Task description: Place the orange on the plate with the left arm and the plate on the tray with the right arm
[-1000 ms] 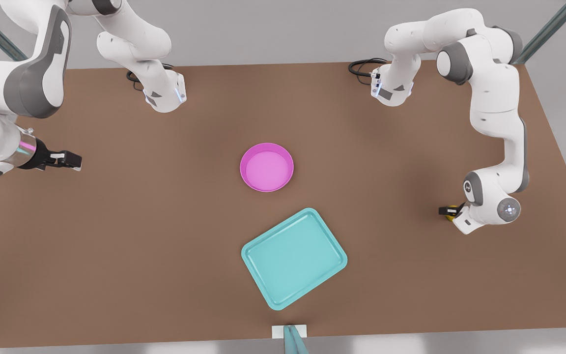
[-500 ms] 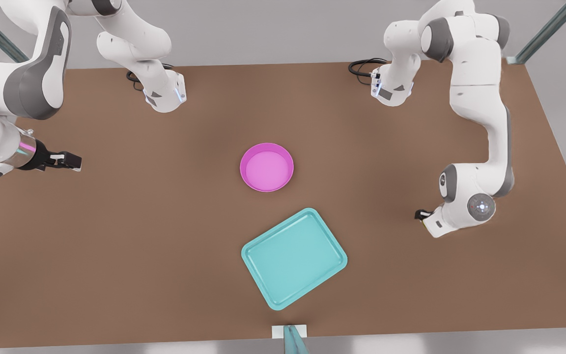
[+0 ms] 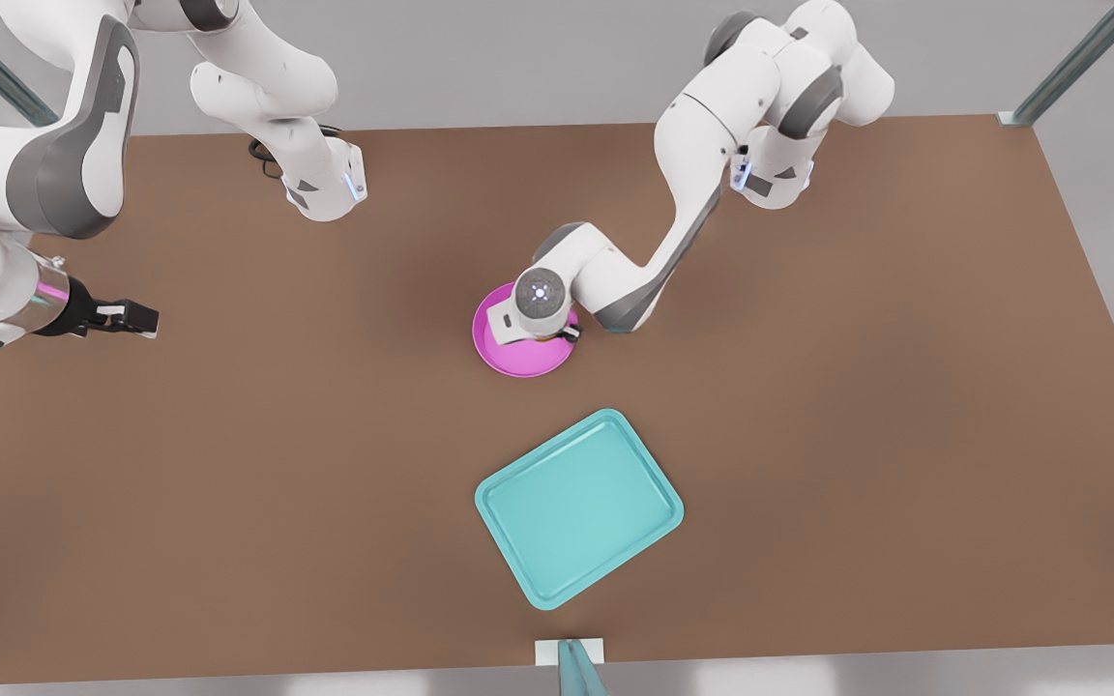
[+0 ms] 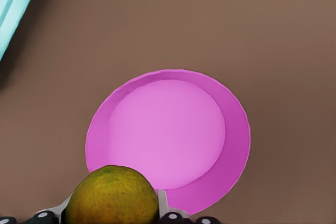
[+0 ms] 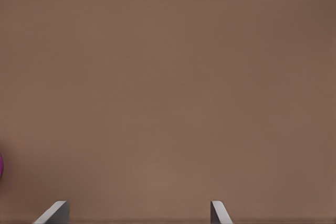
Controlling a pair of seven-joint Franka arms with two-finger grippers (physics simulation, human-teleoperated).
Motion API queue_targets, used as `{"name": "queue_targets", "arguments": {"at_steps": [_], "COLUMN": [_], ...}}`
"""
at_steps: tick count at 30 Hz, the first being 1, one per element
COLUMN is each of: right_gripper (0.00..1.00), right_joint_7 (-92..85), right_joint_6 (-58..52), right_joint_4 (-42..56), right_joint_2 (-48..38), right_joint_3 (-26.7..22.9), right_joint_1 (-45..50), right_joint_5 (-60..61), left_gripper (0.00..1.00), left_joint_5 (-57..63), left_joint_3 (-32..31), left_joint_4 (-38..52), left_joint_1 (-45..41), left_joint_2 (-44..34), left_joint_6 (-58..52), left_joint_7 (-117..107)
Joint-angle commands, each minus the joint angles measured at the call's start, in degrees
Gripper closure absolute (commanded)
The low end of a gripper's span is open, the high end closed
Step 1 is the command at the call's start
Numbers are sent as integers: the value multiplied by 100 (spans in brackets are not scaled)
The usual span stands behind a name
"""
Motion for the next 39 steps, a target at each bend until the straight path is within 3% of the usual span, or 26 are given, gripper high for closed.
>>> {"name": "queue_targets", "arguments": {"at_steps": [1, 2, 6, 7, 8, 10, 11, 12, 13, 14, 15, 16, 17, 20, 26, 39], "right_gripper": [0, 0, 0, 0, 0, 0, 0, 0, 0, 0, 0, 0, 0, 0, 0, 0], "right_joint_7": [23, 23, 23, 32, 50, 94, 225, 366, 384, 375, 375, 375, 340, 314, 340, 243], "right_joint_6": [4, 4, 4, 13, 13, 66, 75, 101, 408, 768, 1627, 2243, 3149, 4768, 7246, 6200], "right_joint_4": [-6, -15, -50, -93, -164, -823, -964, -973, -981, -1148, -1508, -1797, -2351, -3512, -4919, -4603], "right_joint_2": [-9, 0, 18, 62, 70, 263, 623, 1229, 1669, 1863, 1872, 1837, 1583, 651, 431, 1160], "right_joint_3": [-4, -4, -4, -4, -4, -4, -4, -4, -4, 5, 49, 119, 461, 1103, 1762, 2554], "right_joint_1": [-6, -6, -32, -32, -41, -50, -50, -41, -15, 143, 459, 609, 618, 636, 662, 671], "right_joint_5": [0, 0, 0, 0, 9, 359, 895, 1563, 1951, 2302, 2417, 2434, 2452, 2452, 2461, 2935], "left_gripper": [33, 0, 0, 0, 0, 0, 0, 0, 0, 0, 0, 0, 0, 0, 0, 0], "left_joint_5": [-51, -42, -42, -33, -68, -833, -789, -772, -579, -253, 175, 1166, 1953, 1909, 1892, 1751], "left_joint_3": [-8, -8, 10, 167, 710, 3277, 4174, 4983, 5274, 5187, 3438, 684, -324, -113, 19, 36], "left_joint_4": [26, 26, 26, 18, 35, 245, 518, 536, 738, 826, 791, 712, -262, -88, -88, -79], "left_joint_1": [-11, -11, -3, 102, 156, 525, 534, 534, 534, 595, 1951, 4047, 4665, 4436, 4445, 4436], "left_joint_2": [56, 56, 3, -364, -751, -1649, -1588, -1605, -1596, -1702, -2157, -2571, -3133, -3117, -3187, -3302], "left_joint_6": [44, 44, 9, -506, -1420, -2891, -3208, -3217, -3217, -3234, -3269, -3235, -2638, -2892, -3182, -3366], "left_joint_7": [-3632, -3623, -3632, -3597, -3500, -743, 734, 2088, 2696, 2679, 2574, 2319, 2186, 2248, 2301, 2292]}}
